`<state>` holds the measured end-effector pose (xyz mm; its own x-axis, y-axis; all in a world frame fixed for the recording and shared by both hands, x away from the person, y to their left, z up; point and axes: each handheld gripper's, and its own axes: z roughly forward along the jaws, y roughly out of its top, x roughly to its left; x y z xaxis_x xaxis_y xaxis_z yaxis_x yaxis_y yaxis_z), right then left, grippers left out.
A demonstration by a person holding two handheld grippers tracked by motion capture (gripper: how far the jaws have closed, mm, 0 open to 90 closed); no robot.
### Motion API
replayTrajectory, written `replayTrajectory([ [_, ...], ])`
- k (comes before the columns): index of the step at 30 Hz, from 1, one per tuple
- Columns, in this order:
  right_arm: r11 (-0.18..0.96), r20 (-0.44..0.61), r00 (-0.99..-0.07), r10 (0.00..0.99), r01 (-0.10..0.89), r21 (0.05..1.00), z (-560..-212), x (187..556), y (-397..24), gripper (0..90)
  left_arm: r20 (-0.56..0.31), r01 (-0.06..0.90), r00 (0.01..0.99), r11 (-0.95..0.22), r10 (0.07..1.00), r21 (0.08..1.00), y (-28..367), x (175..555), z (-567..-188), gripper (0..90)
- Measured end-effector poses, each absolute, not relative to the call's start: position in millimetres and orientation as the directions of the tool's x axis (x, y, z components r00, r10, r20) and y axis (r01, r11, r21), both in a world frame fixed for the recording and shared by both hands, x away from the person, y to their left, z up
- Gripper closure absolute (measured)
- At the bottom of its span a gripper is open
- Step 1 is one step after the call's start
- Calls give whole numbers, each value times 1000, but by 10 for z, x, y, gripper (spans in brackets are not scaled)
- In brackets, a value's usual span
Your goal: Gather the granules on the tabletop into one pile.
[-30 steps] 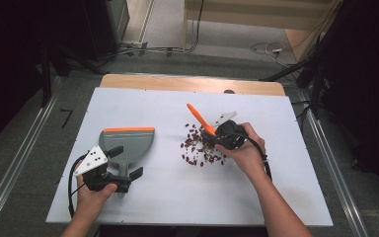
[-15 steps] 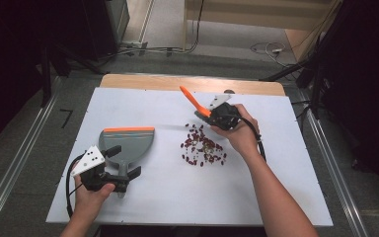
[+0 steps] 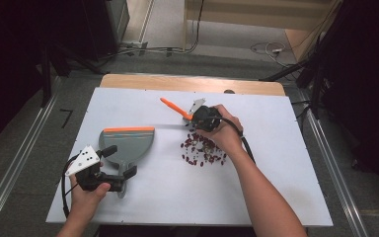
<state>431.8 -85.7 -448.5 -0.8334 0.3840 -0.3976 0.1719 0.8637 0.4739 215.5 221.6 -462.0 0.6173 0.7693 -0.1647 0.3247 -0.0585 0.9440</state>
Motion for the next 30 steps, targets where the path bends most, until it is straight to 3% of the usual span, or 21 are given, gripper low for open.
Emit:
replayTrajectory([
  [30,878,-368,-892,262,63,474,-4502,3719,-958,689,-154,329,625,-79,765,941,2157,2172,-4632,0],
])
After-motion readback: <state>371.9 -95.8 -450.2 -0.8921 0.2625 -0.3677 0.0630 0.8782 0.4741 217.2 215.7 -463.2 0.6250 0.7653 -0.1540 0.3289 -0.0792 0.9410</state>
